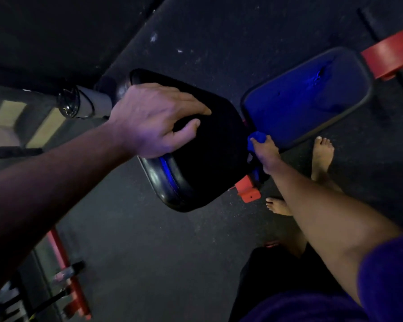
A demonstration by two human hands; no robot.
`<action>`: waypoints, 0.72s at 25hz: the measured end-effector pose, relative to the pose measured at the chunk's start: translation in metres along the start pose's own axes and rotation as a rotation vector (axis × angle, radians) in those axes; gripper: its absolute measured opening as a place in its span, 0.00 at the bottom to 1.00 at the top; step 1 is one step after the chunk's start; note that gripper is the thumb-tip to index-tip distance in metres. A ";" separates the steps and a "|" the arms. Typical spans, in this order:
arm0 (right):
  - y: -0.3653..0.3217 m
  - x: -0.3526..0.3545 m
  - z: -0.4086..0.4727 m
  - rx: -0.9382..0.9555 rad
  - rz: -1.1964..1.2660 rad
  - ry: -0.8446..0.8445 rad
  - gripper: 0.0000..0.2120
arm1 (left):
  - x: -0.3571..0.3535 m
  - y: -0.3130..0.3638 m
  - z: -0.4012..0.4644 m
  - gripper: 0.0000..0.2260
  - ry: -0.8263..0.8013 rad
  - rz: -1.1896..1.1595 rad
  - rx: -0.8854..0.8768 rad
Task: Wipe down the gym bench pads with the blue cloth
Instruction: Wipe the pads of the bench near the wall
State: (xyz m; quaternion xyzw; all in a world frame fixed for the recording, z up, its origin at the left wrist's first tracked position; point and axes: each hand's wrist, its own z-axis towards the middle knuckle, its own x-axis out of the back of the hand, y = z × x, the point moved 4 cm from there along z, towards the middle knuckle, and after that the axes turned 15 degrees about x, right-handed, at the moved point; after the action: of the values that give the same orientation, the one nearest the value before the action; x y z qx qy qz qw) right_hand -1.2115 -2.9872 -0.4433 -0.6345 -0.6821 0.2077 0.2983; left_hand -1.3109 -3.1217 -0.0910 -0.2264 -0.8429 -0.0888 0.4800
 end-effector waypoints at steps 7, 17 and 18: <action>-0.056 0.064 -0.098 0.029 0.489 -0.211 0.03 | 0.008 0.002 -0.008 0.33 0.012 0.132 0.116; -0.097 0.285 -0.143 0.371 0.175 -0.015 0.10 | -0.011 0.062 -0.034 0.30 0.047 0.037 0.554; -0.098 0.297 -0.143 0.395 0.127 -0.015 0.10 | -0.012 0.078 -0.025 0.29 0.009 -0.028 0.601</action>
State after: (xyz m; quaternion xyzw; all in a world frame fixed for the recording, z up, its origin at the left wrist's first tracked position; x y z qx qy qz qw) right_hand -1.1935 -2.7181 -0.2303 -0.6040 -0.5888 0.3605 0.3982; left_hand -1.2499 -3.0657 -0.0928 -0.0622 -0.8323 0.1570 0.5279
